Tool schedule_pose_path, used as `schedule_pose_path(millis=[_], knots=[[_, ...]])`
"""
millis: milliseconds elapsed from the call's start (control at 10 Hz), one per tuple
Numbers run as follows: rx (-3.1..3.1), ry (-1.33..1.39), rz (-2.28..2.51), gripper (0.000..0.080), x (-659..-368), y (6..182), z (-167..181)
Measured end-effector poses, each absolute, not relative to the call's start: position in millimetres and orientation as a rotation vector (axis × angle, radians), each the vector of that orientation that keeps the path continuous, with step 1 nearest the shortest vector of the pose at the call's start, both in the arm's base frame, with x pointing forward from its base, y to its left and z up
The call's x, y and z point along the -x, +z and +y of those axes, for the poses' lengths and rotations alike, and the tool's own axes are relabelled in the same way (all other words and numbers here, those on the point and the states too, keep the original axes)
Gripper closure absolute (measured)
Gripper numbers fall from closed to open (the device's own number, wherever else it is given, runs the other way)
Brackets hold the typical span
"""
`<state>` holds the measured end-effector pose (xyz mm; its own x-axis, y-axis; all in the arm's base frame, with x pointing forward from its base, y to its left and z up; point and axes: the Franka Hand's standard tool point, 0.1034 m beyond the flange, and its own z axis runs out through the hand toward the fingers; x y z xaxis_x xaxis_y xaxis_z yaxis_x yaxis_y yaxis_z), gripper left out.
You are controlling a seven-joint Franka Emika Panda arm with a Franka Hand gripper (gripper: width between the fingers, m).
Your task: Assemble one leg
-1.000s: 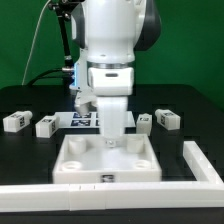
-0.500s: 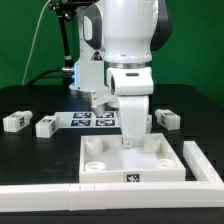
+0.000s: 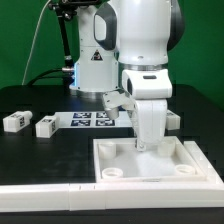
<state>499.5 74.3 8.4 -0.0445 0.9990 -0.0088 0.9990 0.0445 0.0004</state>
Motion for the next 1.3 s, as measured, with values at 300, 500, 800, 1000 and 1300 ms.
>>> schedule_pose_path(millis=[300,500,800,1000,1300], knots=[[-2.268,-0.003,2.163,0.0741,-502.8,8.4,80.2],[-2.286,-0.008,2.145,0.0741,-501.6,8.4,80.5],[-2.295,-0.013,2.139,0.0741,-500.7,7.7,80.2],[-2.295,-0.014,2.139,0.0363,-500.6,7.5,80.2],[-2.295,-0.014,2.139,0.0201,-500.4,7.3,80.1]])
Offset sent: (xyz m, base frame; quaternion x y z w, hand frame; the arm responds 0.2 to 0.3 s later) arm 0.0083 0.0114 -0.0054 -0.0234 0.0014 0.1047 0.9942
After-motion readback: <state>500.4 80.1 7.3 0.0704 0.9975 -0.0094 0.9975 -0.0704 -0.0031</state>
